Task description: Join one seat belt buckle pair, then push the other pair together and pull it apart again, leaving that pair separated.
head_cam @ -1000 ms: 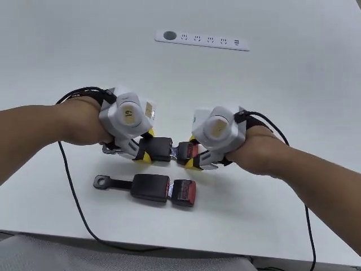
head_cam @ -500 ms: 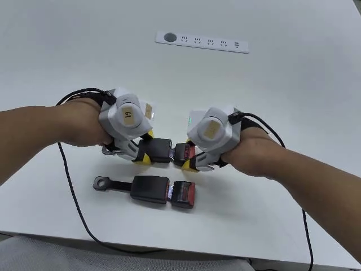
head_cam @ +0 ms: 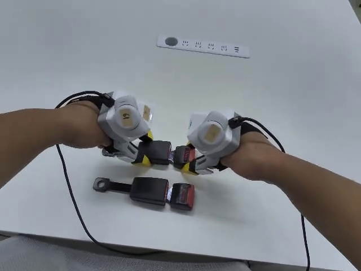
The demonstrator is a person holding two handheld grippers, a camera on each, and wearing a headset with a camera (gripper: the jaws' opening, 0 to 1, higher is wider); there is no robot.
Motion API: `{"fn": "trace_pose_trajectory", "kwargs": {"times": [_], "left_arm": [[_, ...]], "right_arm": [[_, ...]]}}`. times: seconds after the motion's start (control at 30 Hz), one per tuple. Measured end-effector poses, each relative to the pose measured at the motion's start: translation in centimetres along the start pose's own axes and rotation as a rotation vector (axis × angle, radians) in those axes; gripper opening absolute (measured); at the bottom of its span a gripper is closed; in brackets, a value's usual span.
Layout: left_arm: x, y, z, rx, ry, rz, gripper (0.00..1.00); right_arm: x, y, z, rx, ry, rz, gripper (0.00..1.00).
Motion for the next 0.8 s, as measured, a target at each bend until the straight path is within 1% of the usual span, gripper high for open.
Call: {"fn": "trace_pose_trajectory", "kwargs": {"times": [0.17, 0.4, 0.53, 0.6, 0.67, 0.73, 0.8], "left_arm": [[0.0, 0.0, 0.0, -0.004, 0.006, 0.003, 0.33], [-0.1, -0.2, 0.2, -0.016, 0.011, 0.005, 0.33], [-0.1, -0.2, 0.2, -0.012, 0.009, 0.012, 0.33], [-0.1, -0.2, 0.2, -0.004, 0.005, 0.013, 0.33], [-0.1, -0.2, 0.1, -0.004, 0.002, 0.013, 0.33], [-0.1, -0.3, 0.2, -0.006, 0.002, 0.014, 0.33], [-0.1, -0.3, 0.2, -0.006, 0.002, 0.015, 0.33]], "right_arm": [[-0.1, 0.2, 0.2, 0.002, -0.005, 0.005, 0.3], [-0.2, 0.4, 1.0, 0.009, -0.01, 0.009, 0.3], [-0.4, 0.4, 1.2, 0.02, 0.01, 0.001, 0.31], [-0.5, 0.1, 1.1, 0.014, 0.007, -0.001, 0.31], [-0.5, 0.6, 1.3, 0.009, 0.007, -0.001, 0.31], [-0.4, 0.5, 1.1, 0.009, 0.013, -0.002, 0.31], [-0.6, 0.5, 1.4, 0.008, 0.012, 0.0, 0.31]]}}
Point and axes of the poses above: the centre of the closed fingertips' face, and the gripper's own axes: x roughly forward along the fingers, y roughly to its right, z roughly out of its underside, the point moved 2 cm from there along -x, roughly backward along the fingers
